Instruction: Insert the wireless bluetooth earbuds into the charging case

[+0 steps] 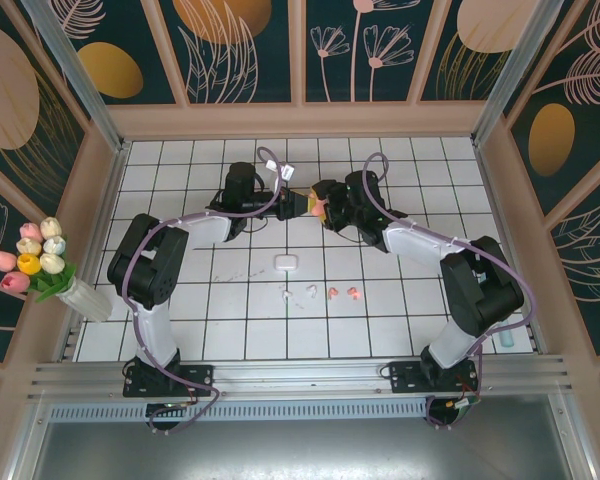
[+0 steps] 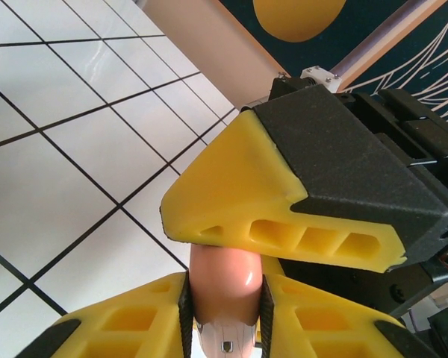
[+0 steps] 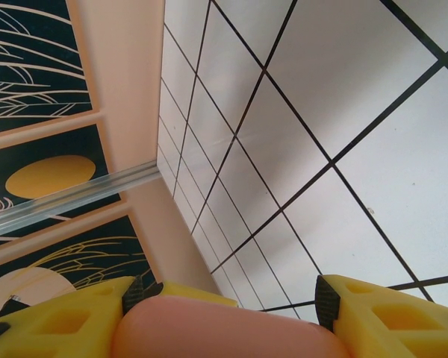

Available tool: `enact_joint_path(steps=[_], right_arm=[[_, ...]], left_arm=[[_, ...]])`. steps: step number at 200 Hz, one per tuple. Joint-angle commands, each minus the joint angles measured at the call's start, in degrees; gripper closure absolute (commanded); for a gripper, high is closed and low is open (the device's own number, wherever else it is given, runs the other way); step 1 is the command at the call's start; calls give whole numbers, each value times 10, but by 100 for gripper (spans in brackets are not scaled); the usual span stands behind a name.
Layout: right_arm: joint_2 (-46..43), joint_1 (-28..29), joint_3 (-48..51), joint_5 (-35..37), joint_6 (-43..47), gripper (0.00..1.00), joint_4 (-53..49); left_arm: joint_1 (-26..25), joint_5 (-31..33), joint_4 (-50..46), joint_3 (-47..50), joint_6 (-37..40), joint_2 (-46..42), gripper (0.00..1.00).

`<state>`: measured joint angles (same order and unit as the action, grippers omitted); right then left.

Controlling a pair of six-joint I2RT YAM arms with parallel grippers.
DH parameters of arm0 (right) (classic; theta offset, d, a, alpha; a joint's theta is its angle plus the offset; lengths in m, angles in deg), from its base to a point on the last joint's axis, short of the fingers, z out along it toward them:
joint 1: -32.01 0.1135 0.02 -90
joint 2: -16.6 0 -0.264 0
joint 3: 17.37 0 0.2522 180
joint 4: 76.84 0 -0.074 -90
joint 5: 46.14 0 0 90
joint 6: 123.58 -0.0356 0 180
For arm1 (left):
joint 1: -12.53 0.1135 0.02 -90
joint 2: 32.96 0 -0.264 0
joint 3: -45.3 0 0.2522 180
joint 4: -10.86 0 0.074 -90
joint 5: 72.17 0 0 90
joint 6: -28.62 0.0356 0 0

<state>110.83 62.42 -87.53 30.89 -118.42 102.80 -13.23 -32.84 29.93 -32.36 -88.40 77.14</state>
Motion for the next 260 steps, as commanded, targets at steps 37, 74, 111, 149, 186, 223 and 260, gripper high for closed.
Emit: enact_joint_path(steps=[37, 74, 111, 149, 186, 223, 260], right_arm=[[-11, -4, 3, 2, -8, 51, 18], [-8, -4, 0, 1, -8, 51, 21], [-6, -3, -2, -2, -7, 51, 21], [-5, -3, -2, -4, -6, 51, 21], [-5, -3, -1, -5, -6, 51, 23], [-6, -3, 0, -4, -6, 51, 22], [-6, -3, 1, -4, -6, 51, 22]], left_arm=[[1, -29, 45, 4, -22, -8, 60], [-3, -31, 53, 4, -29, 0, 57], [-10, -26, 56, 1, -30, 9, 60], [-14, -25, 53, -4, -32, 18, 61], [-19, -17, 32, -16, -21, 26, 59], [-21, -11, 36, -17, -23, 29, 64], [-21, -7, 40, -17, -26, 29, 71]])
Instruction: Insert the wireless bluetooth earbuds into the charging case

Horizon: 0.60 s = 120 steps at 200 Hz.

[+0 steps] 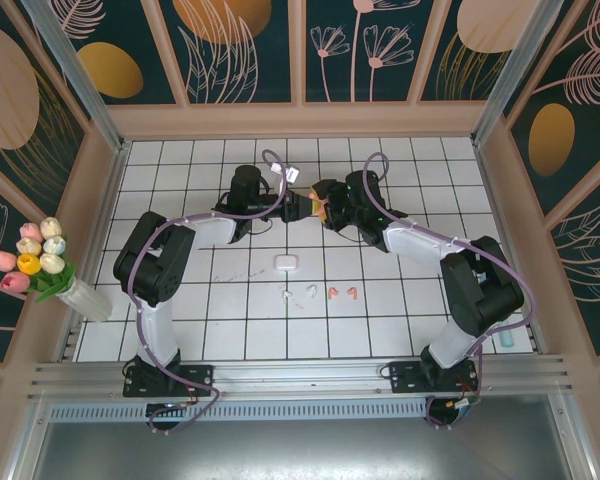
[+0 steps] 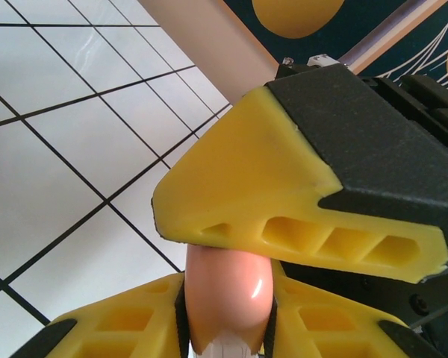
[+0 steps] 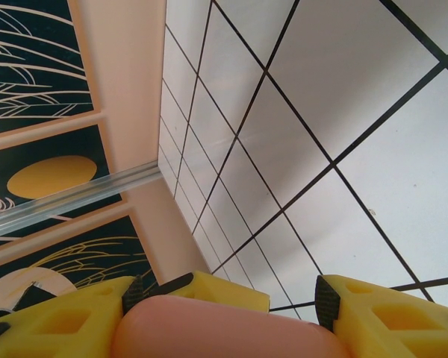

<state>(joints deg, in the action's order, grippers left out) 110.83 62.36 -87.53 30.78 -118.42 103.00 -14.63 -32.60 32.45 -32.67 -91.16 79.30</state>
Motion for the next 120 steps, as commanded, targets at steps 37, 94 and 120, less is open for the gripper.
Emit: enact_joint_path(steps=[37, 94, 120], right_arm=[[-9, -3, 1, -5, -5, 44, 23], [-109, -63, 41, -5, 107, 6, 3], [-183, -129, 83, -67, 266, 6, 6]], left_arm=[[-7, -10, 30, -14, -10, 8, 83], [-7, -26, 11, -16, 2, -1, 90], [-6, -47, -29, -30, 26, -6, 91]])
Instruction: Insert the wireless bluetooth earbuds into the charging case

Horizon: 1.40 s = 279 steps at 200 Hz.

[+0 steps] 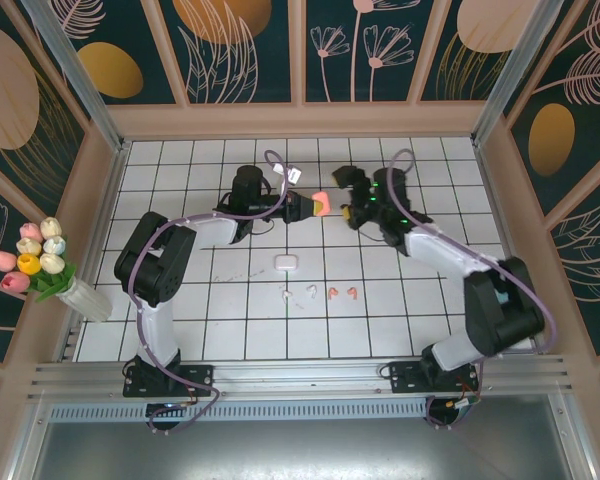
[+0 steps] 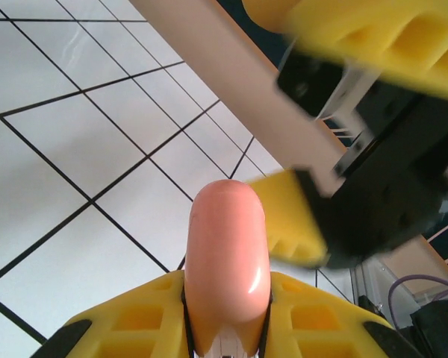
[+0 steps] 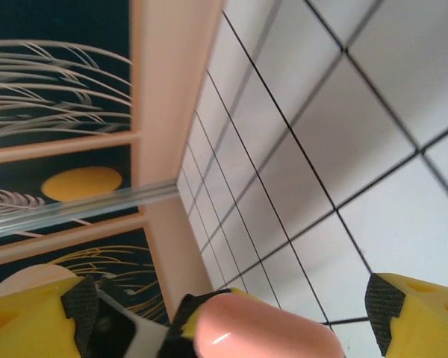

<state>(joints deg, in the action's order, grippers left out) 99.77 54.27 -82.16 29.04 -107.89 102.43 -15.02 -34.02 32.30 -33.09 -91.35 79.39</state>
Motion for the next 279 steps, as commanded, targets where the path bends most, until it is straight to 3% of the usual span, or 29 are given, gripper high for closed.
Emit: enact_joint_path(steps=[1, 29, 57, 108, 182, 279], right_arm=[[-75, -50, 30, -52, 171, 6, 12], [-112, -65, 45, -121, 389, 7, -18], [-115, -64, 75, -185, 467, 9, -3], [-95, -50, 91, -216, 479, 12, 31], [-22, -21, 52, -190, 479, 15, 36], [29, -75, 69, -161, 460, 22, 50]], left_arm=[[-2, -34, -29, -26, 30, -7, 91], [-2, -61, -70, -52, 46, -4, 92], [-2, -75, -95, -70, 54, -5, 92], [-2, -78, -120, -73, 66, -8, 92], [-2, -88, -122, -75, 69, -7, 92], [-2, -101, -126, -62, 77, -42, 93]])
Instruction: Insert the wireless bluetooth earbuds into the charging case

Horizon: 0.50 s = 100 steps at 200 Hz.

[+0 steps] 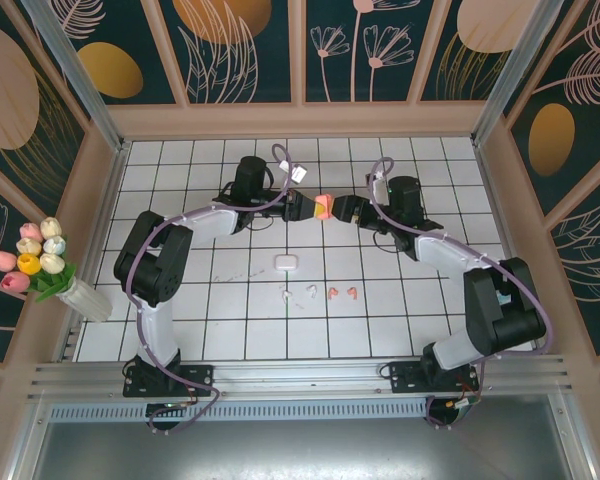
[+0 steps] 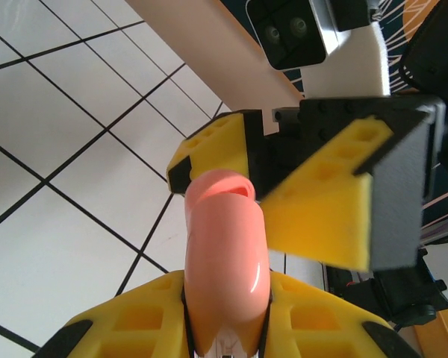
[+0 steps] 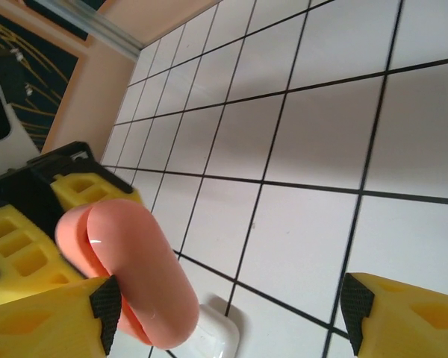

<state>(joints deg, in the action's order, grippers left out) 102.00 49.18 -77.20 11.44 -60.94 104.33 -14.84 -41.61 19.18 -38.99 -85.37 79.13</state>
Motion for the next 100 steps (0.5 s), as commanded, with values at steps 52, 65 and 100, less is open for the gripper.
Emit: enact_joint_path(steps=[52, 65, 100], right_arm=[[-44, -41, 58, -17, -35, 24, 46], [-74, -41, 68, -26, -40, 24, 48], [-124, -25, 62, -38, -58, 24, 58]], left_arm=[[-4, -23, 12, 1, 11, -43, 93], [-4, -23, 16, 1, 9, -40, 93], [-4, -22, 25, 1, 2, -36, 94]])
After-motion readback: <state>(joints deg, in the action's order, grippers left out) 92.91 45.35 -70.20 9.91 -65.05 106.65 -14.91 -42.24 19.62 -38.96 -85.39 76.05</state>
